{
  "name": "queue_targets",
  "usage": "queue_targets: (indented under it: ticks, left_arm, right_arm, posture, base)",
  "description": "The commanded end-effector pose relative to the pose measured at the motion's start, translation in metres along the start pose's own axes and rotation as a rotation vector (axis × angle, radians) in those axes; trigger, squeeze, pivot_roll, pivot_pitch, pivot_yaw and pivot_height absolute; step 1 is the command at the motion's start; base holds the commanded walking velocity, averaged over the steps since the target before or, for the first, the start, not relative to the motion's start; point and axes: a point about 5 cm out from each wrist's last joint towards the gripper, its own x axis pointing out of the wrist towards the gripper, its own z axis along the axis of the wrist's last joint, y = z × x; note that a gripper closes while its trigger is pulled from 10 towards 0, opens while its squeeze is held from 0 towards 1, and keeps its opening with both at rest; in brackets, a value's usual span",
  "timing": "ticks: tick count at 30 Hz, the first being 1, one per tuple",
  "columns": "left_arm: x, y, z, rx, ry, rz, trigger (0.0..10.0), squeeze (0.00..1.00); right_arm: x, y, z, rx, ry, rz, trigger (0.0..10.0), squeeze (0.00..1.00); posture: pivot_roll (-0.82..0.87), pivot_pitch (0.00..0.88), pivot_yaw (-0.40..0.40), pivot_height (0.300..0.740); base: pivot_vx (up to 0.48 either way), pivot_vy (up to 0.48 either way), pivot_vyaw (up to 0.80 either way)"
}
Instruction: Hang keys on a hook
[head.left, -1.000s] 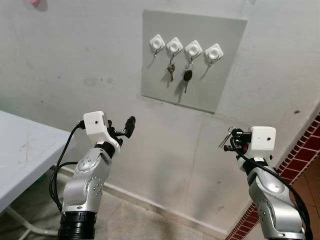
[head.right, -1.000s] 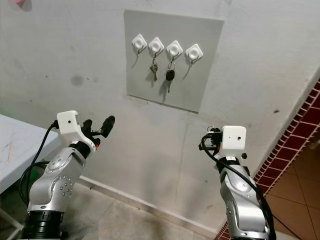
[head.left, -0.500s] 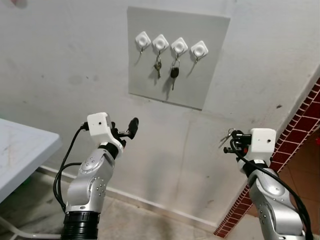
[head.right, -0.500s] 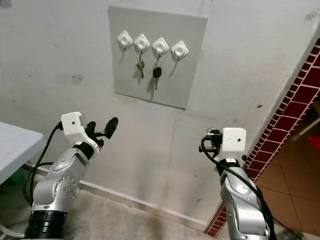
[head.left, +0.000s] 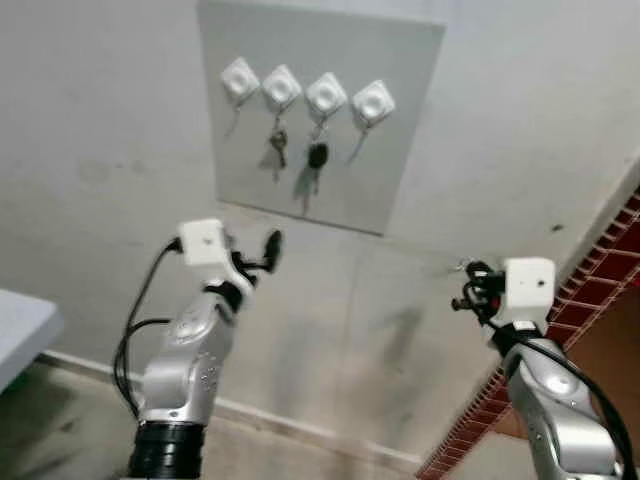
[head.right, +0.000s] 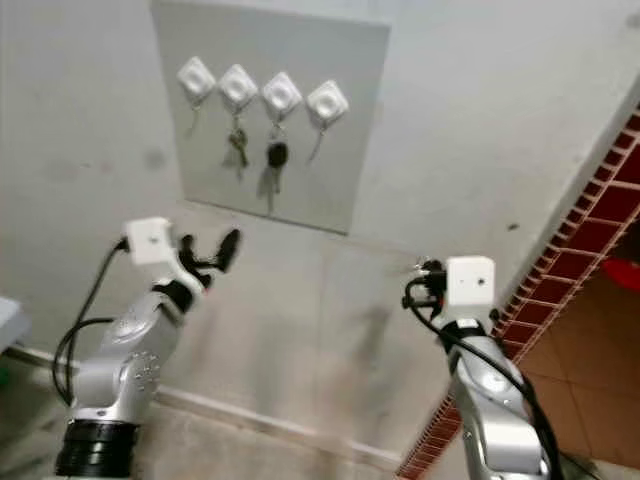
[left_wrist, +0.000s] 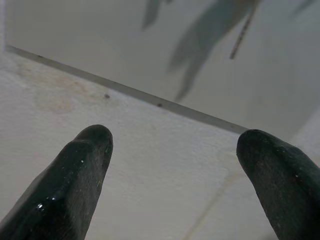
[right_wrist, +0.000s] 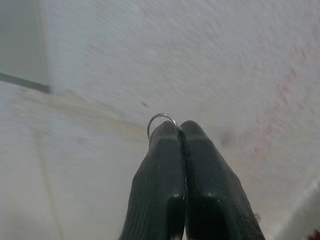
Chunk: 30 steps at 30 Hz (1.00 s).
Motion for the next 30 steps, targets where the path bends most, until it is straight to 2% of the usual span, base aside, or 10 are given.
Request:
queue_targets:
  ticks: [1, 7, 9, 13, 15, 20, 23, 30]
  left_arm:
    - [-0.004, 0.002, 0.008, 0.005, -0.036, -0.011, 10.0, 0.0]
    - [-0.002, -0.002, 0.01, 0.026, -0.038, -0.035, 10.0, 0.0]
    - [0.0, -0.008, 0.013, 0.098, -0.045, -0.09, 10.0, 0.0]
    - [0.001, -0.019, 0.016, 0.129, -0.051, -0.165, 10.0, 0.0]
    - [0.004, -0.026, 0.018, 0.131, -0.05, -0.207, 10.0, 0.0]
    - [0.006, -0.036, 0.023, 0.138, -0.062, -0.255, 10.0, 0.0]
    - [0.009, -0.041, 0.027, 0.143, -0.074, -0.28, 10.0, 0.0]
    - [0.009, -0.038, 0.033, 0.142, -0.091, -0.271, 10.0, 0.0]
  right_arm:
    - [0.0, 0.009, 0.009, 0.015, -0.053, 0.055, 10.0, 0.0]
    - [-0.001, 0.015, 0.016, 0.049, -0.092, 0.121, 10.0, 0.0]
    - [-0.001, 0.021, 0.025, 0.067, -0.139, 0.184, 10.0, 0.0]
    - [0.0, 0.028, 0.039, 0.088, -0.205, 0.259, 10.0, 0.0]
    - [0.004, 0.032, 0.05, 0.099, -0.249, 0.288, 10.0, 0.0]
    - [0.01, 0.037, 0.059, 0.111, -0.28, 0.319, 10.0, 0.0]
    - [0.022, 0.042, 0.069, 0.113, -0.314, 0.337, 10.0, 0.0]
    - [0.038, 0.049, 0.074, 0.119, -0.337, 0.374, 10.0, 0.0]
  posture:
    - [-0.02, 0.018, -0.059, 0.74]
    - [-0.02, 0.021, -0.062, 0.74]
    - [-0.02, 0.022, -0.062, 0.74]
    - [-0.02, 0.024, -0.058, 0.74]
    - [-0.02, 0.023, -0.056, 0.74]
    - [-0.03, 0.025, -0.05, 0.74]
    - [-0.03, 0.027, -0.044, 0.74]
    - [-0.03, 0.025, -0.042, 0.74]
  base:
    - [0.0, 0.0, 0.0]
    - [0.0, 0.0, 0.0]
    - [0.0, 0.0, 0.0]
    - [0.0, 0.0, 0.0]
    - [0.0, 0.0, 0.0]
    - [0.0, 0.0, 0.0]
    - [0.0, 0.0, 0.0]
    - [0.0, 0.0, 0.0]
